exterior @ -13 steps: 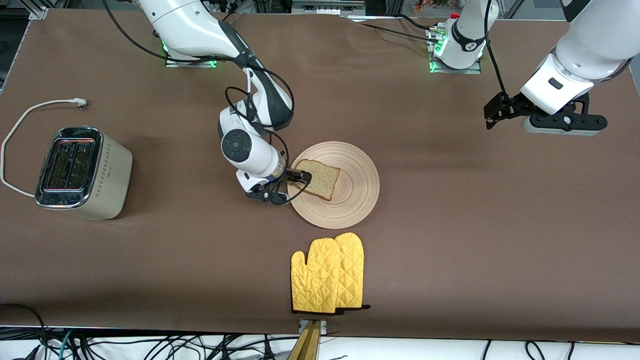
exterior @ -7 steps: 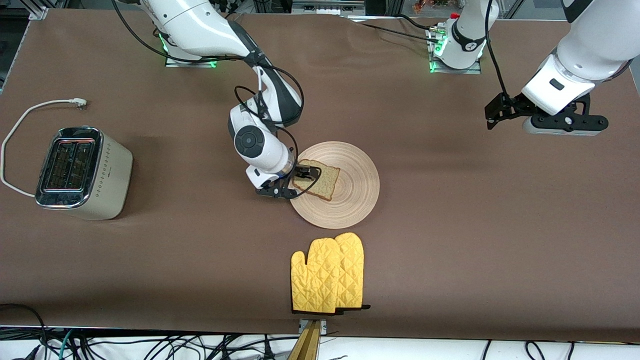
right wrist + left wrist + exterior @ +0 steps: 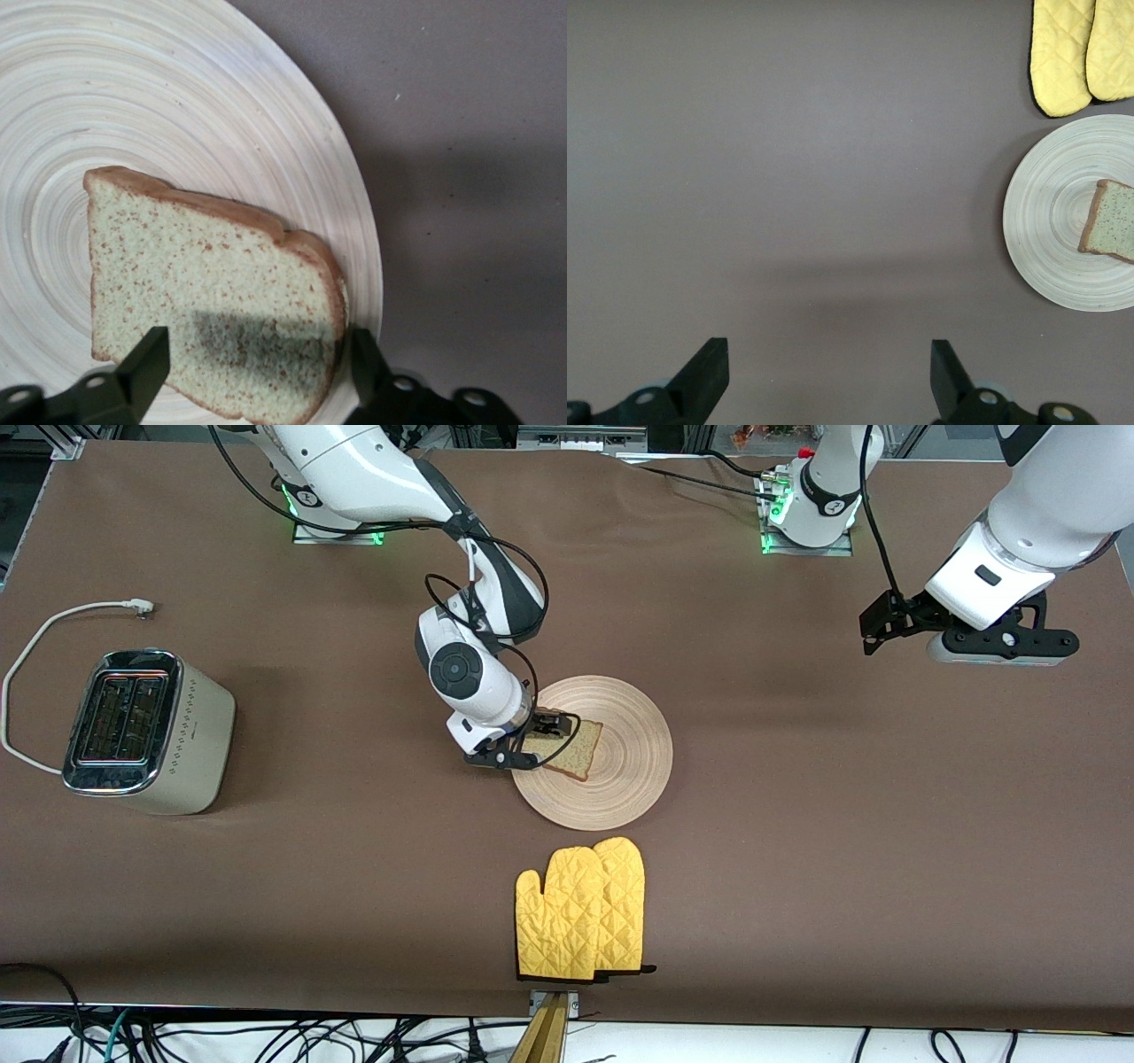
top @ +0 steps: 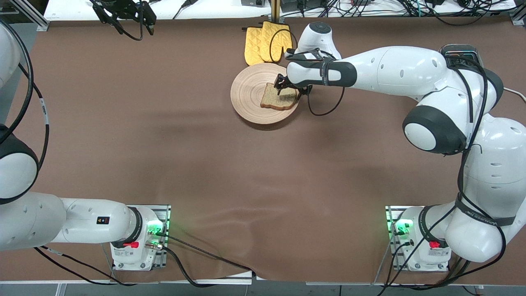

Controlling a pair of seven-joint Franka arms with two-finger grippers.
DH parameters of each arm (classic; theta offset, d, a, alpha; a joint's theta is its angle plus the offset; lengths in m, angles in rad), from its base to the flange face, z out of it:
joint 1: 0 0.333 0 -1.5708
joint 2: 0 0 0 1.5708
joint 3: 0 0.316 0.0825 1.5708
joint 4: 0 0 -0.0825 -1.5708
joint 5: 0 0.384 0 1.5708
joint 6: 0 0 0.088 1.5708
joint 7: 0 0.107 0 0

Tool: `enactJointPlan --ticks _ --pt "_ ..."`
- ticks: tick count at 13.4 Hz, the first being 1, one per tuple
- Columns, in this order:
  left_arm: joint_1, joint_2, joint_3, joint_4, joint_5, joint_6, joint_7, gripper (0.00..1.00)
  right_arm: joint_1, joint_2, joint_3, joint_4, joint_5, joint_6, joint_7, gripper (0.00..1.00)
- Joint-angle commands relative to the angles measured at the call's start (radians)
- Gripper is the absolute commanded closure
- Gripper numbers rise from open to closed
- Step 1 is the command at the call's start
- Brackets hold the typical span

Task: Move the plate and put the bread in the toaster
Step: 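Grasp the bread slice on the plate with the right gripper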

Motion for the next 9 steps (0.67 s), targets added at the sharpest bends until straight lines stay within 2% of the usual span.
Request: enactJointPlan --ticks 1,4,5,6,9 --pt "0.000 0.001 0.002 0.007 -0.020 -0.009 -0.008 0.00 0.011 0.015 -0.010 0.014 -0.018 0.005 0.009 0.41" --pt "0.000 0.001 0.002 0.007 -0.020 -0.009 -0.006 0.00 0.010 0.023 -0.010 0.012 -0.018 0.005 0.008 0.85" --pt "-0.001 0.001 0.000 0.008 -0.020 -0.009 -0.008 0.00 0.012 0.023 -0.010 0.012 -0.016 0.005 0.014 0.95" --pt "-0.001 0.001 0.002 0.008 -0.018 -0.009 -0.008 0.00 0.012 0.028 -0.010 0.012 -0.016 0.005 0.017 1.00" --pt "0.000 0.001 0.002 0.013 -0.021 -0.006 -0.005 0.00 0.023 0.032 -0.008 0.012 -0.016 0.006 0.012 1.00"
